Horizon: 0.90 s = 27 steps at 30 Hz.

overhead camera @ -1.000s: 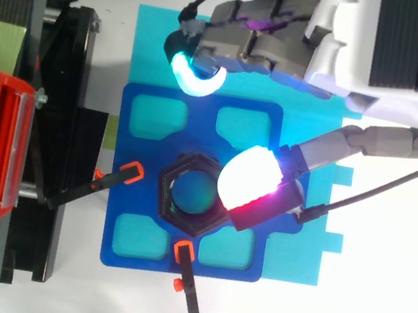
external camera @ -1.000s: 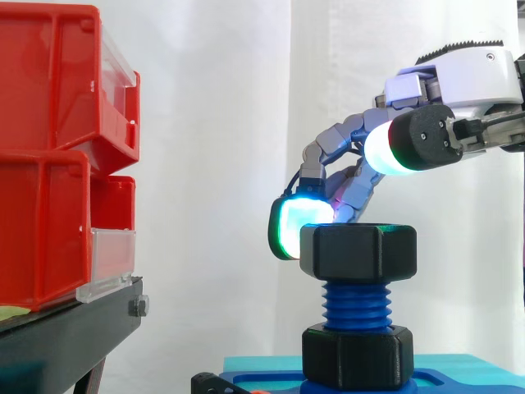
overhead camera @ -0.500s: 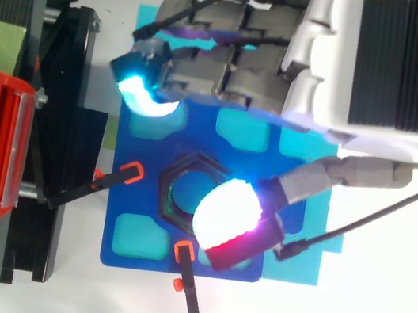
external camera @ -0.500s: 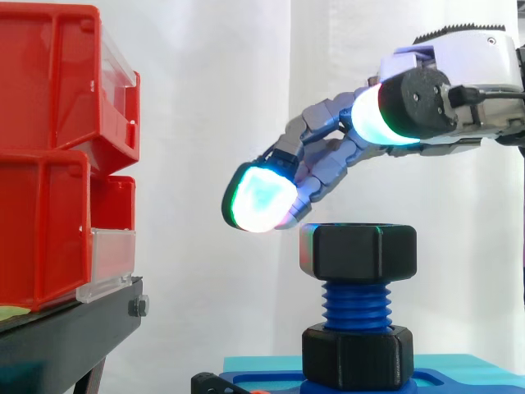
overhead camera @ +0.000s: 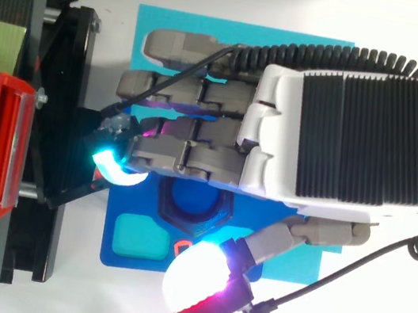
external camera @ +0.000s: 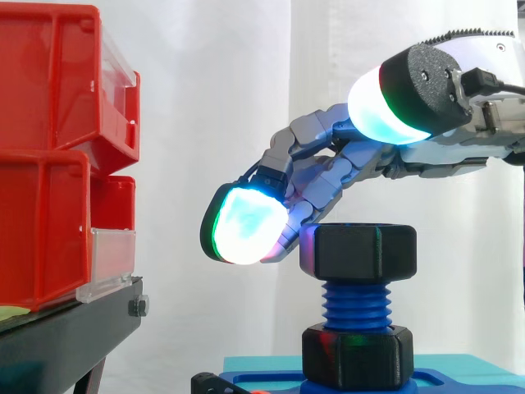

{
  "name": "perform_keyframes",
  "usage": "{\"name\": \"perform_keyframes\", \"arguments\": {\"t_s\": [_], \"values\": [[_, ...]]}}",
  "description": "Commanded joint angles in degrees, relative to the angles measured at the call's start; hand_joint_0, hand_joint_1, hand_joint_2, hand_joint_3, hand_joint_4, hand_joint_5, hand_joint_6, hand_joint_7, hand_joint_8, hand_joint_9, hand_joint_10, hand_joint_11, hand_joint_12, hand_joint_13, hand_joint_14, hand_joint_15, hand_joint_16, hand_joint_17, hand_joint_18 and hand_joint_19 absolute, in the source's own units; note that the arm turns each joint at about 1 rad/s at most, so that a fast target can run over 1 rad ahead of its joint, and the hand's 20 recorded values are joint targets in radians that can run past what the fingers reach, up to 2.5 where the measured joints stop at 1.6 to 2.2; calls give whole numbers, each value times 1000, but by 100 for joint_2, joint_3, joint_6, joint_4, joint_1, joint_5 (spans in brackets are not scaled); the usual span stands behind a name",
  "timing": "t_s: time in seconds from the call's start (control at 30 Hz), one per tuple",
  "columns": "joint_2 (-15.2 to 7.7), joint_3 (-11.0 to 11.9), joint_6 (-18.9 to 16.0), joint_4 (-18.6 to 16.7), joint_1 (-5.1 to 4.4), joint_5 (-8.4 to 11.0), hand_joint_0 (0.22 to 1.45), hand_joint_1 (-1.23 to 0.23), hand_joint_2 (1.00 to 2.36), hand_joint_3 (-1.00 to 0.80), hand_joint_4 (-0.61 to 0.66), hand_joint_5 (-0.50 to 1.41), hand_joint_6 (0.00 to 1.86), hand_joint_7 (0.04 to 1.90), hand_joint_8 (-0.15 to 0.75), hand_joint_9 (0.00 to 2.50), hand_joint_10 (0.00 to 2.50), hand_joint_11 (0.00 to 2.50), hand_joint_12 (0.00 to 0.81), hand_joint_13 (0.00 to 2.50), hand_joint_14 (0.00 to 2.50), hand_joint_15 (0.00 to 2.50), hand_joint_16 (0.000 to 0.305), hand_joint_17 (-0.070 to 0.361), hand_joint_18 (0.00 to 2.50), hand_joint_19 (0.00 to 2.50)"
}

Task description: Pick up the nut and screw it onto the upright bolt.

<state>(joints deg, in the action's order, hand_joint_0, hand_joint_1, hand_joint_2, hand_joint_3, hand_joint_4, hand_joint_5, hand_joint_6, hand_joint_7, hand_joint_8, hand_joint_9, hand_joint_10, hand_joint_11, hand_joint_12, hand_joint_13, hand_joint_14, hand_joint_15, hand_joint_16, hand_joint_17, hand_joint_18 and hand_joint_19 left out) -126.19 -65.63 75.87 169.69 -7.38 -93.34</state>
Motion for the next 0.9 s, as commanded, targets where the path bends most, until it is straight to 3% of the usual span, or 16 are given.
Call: {"name": "perform_keyframes", "arguments": {"t_s": [0.0,0.37,0.6,0.87], "values": [[-2,7,-20,12,-26,0,480,-43,1000,-500,213,-126,504,1016,221,465,0,0,290,292,0,0,32,73,0,0],[-2,-37,-11,21,9,-185,493,-80,1000,-500,179,-84,500,1422,234,542,0,0,274,373,0,0,29,65,48,0],[-2,-46,95,21,114,-352,508,-138,1000,-500,181,-72,570,1385,250,679,0,0,245,508,0,0,24,54,182,0],[-2,-37,121,-6,220,-387,514,-162,1000,-500,174,-66,570,1385,256,725,0,0,237,552,0,0,23,51,220,0]]}}
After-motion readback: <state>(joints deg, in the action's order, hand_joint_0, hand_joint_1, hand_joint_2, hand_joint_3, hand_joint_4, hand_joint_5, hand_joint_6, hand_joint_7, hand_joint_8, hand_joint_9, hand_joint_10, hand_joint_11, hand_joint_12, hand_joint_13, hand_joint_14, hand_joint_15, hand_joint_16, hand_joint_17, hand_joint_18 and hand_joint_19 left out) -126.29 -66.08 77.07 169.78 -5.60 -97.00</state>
